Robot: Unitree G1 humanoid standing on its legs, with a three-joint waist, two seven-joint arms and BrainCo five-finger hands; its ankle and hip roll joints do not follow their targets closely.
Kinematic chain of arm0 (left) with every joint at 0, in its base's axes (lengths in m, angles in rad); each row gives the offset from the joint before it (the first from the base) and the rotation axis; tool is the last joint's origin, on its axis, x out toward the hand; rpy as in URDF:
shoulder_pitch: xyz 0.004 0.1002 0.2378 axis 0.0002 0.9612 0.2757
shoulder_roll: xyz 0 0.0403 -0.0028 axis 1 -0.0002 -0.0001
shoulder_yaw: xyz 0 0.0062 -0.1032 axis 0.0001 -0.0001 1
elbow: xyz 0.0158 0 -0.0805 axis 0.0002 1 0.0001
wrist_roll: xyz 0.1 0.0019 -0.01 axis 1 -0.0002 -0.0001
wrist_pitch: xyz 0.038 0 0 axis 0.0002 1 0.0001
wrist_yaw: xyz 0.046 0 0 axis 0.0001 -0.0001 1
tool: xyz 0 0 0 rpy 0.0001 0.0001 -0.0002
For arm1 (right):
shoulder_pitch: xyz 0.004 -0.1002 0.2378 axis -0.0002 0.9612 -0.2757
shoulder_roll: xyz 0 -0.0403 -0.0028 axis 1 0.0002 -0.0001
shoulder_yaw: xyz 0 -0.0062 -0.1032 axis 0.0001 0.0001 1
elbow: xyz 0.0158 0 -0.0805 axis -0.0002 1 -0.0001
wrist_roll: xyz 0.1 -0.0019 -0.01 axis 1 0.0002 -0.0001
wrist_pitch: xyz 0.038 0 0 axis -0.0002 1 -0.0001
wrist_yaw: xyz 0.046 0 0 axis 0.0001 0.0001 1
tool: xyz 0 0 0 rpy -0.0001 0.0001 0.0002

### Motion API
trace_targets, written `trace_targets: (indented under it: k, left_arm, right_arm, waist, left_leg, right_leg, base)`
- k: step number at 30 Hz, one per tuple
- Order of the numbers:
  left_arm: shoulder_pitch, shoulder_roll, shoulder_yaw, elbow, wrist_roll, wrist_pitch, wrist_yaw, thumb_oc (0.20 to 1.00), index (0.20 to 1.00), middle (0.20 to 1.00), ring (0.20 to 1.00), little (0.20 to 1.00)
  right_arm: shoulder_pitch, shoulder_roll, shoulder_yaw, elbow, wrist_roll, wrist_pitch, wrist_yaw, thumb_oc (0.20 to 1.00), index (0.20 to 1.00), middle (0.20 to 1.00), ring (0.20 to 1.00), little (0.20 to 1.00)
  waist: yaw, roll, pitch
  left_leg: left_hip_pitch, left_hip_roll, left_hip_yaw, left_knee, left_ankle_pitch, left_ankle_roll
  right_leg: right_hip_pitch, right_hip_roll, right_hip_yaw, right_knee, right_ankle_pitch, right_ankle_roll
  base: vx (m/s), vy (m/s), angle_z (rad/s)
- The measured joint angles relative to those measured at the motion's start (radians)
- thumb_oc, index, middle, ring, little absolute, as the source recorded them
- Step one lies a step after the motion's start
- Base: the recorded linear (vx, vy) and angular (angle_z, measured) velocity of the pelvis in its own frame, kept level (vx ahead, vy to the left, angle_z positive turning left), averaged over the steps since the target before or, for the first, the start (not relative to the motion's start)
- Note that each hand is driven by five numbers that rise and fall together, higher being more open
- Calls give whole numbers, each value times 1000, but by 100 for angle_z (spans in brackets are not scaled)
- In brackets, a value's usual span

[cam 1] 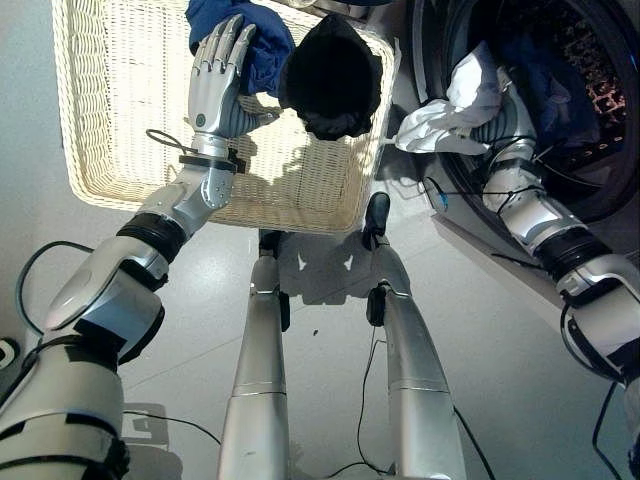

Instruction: Put the clothes into the washing machine.

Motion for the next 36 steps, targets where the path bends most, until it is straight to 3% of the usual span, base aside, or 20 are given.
trace_targets:
  k: [7,11,18,24,25,26,27,28,36]
  left_arm:
    - [-5,-25,0,40,0,-9,30,1000,1000,1000,1000,1000]
    - [-11,-49,-1,73,-1,-21,44,1000,1000,1000,1000,1000]
    - [-33,-98,-6,91,-2,-49,57,1000,1000,1000,1000,1000]
    - [-32,-126,-9,88,-2,-52,70,1000,1000,1000,1000,1000]
    - [-32,-127,-9,88,-2,-52,70,1000,1000,1000,1000,1000]
    - [-32,-126,-8,87,-3,-52,72,1000,1000,1000,1000,1000]
    - [-32,-126,-8,82,-3,-52,72,1000,1000,1000,1000,1000]
    - [-32,-126,-8,76,-3,-53,73,1000,1000,1000,1000,1000]
    - [-29,-131,-5,25,-10,-73,74,1000,1000,1000,1000,1000]
  right_arm:
    - [-9,61,6,148,-108,-55,28,1000,1000,1000,1000,1000]
    - [-37,104,37,260,-189,-44,15,1000,1000,1000,1000,1000]
    - [-119,139,116,391,-333,76,-29,1000,1000,1000,1000,1000]
    - [-173,137,174,463,-519,208,8,1000,1000,1000,1000,1000]
    - [-174,137,174,469,-527,213,10,956,956,956,956,956]
    - [-178,138,177,470,-549,232,20,655,655,655,655,655]
    - [-179,137,177,472,-570,245,27,542,542,542,542,542]
    - [-180,136,177,473,-586,258,33,200,200,200,200,200]
    - [-246,132,201,492,-736,317,71,200,200,200,200,200]
  waist:
    - [1,1,0]
    - [2,1,-1]
    - [28,5,-2]
    - [60,16,-3]
    - [61,18,-3]
    - [63,19,-3]
    - [64,19,-3]
    - [66,19,-3]
    - [83,29,-4]
  left_leg:
    - [5,0,1,-11,8,-4]
    - [13,1,4,-24,15,-5]
    - [20,1,14,-54,35,-9]
    - [20,-1,23,-78,55,-11]
    - [20,-1,23,-79,56,-10]
    - [20,-1,23,-82,58,-11]
    - [20,-1,23,-83,60,-11]
    - [20,-1,23,-84,62,-12]
    - [17,-1,23,-104,73,-15]
  right_leg:
    - [-1,0,0,1,-4,5]
    - [-1,-2,1,1,-4,5]
    - [-14,-4,5,2,1,-2]
    - [-30,-9,7,11,3,-4]
    - [-31,-9,7,12,3,-4]
    - [-32,-10,7,14,3,-4]
    - [-34,-11,7,16,3,-4]
    - [-36,-11,7,18,3,-4]
    - [-52,-12,8,25,3,-4]
  base:
    - [0,0,0]
    - [-4,8,0]
    - [-1,4,0]
    - [0,9,1]
    - [0,0,0]
    - [0,0,0]
    - [0,0,0]
    - [0,0,0]
    - [0,0,0]
